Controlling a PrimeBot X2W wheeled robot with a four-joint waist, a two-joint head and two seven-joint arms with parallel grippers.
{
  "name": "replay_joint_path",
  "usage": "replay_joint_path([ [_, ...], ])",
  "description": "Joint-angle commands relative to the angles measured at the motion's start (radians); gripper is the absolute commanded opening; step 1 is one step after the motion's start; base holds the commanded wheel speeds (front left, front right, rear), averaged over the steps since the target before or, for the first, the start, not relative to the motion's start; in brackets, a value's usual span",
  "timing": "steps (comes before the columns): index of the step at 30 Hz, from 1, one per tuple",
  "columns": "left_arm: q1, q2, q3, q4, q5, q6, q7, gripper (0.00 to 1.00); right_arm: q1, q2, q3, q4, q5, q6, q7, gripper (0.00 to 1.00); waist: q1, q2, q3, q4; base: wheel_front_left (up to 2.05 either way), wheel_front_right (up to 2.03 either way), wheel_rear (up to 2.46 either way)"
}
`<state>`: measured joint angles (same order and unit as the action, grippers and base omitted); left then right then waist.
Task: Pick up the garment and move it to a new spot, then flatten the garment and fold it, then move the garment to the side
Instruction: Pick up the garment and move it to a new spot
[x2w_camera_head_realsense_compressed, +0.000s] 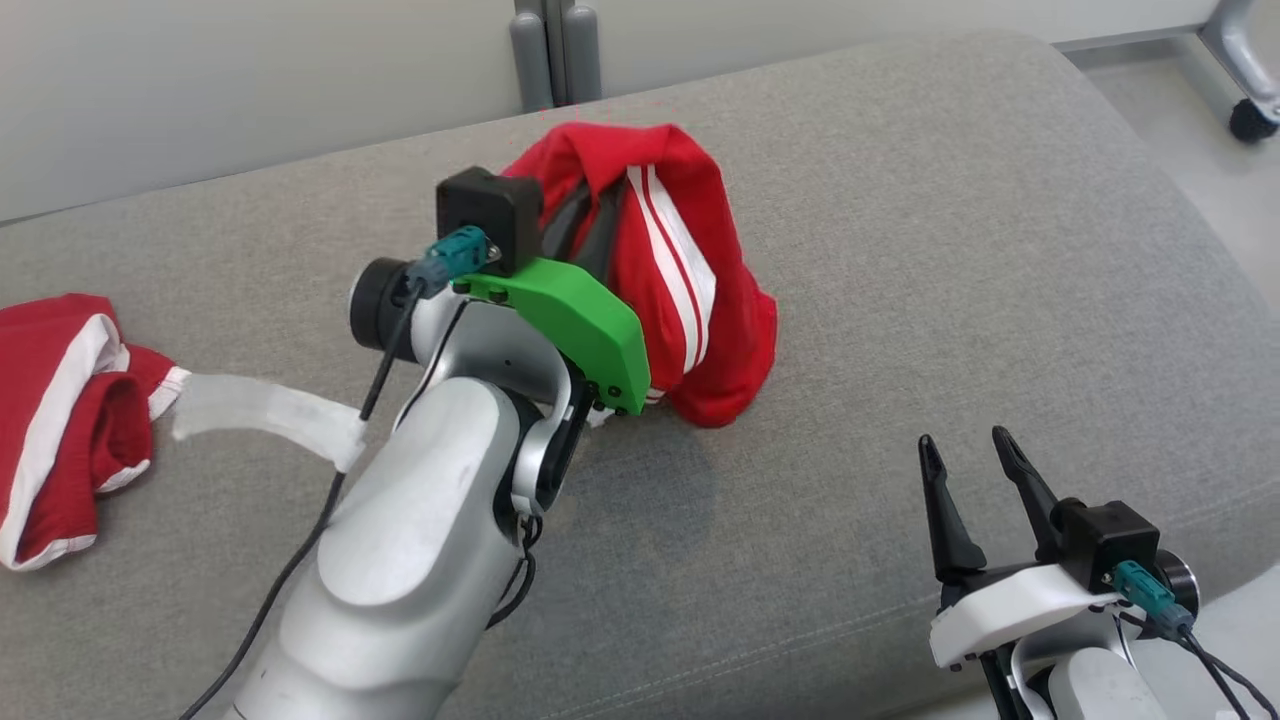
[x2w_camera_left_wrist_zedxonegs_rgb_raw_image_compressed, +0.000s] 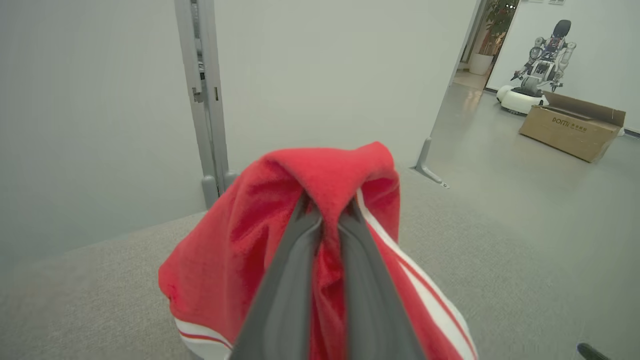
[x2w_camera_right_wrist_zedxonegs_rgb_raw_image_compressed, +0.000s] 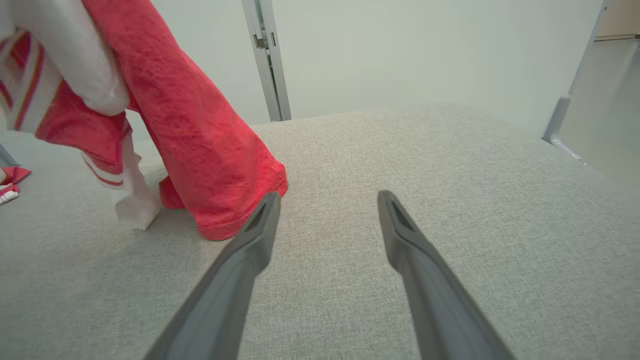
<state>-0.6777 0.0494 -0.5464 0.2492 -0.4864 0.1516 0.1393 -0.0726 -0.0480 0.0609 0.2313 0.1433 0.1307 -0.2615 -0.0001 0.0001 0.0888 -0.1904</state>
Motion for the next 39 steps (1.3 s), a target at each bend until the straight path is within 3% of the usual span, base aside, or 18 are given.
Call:
replay_joint_path([
  [1, 0.005, 0.004, -0.020, 0.045, -0.017, 0.008, -0.007, 0.00, -0.016, -0.002, 0.004, 0.000, 0.008, 0.000, -0.003, 1.00, 0.0001, -0.0001, 0.034, -0.043, 0.00, 0.00, 0.00],
  [6, 0.002, 0.010, -0.050, 0.220, -0.010, 0.008, -0.030, 0.00, -0.028, -0.002, 0.008, -0.009, 0.014, 0.000, -0.003, 1.00, 0.0001, -0.0001, 0.069, -0.067, 0.00, 0.00, 0.00],
  [24, -0.139, 0.187, -0.075, 0.624, 0.094, 0.015, -0.094, 0.00, -0.064, -0.002, 0.035, -0.011, 0.031, 0.000, -0.003, 1.00, 0.0001, -0.0001, 0.139, -0.067, 0.00, 0.00, 0.00],
  [26, -0.139, 0.189, -0.068, 0.648, 0.086, 0.013, -0.110, 0.55, -0.072, -0.002, 0.039, -0.006, 0.032, 0.000, -0.003, 1.00, 0.0001, -0.0001, 0.140, -0.061, 0.00, 0.00, 0.00],
  [27, -0.136, 0.187, -0.065, 0.658, 0.079, 0.010, -0.117, 1.00, -0.075, -0.002, 0.039, -0.004, 0.033, 0.000, -0.003, 1.00, 0.0001, -0.0001, 0.139, -0.057, 0.00, 0.00, 0.00],
  [39, -0.048, 0.120, -0.005, 0.690, -0.027, -0.048, -0.245, 1.00, -0.067, -0.002, 0.012, 0.023, 0.007, 0.000, -0.003, 1.00, 0.0001, -0.0001, 0.073, 0.036, 0.00, 0.00, 0.00],
])
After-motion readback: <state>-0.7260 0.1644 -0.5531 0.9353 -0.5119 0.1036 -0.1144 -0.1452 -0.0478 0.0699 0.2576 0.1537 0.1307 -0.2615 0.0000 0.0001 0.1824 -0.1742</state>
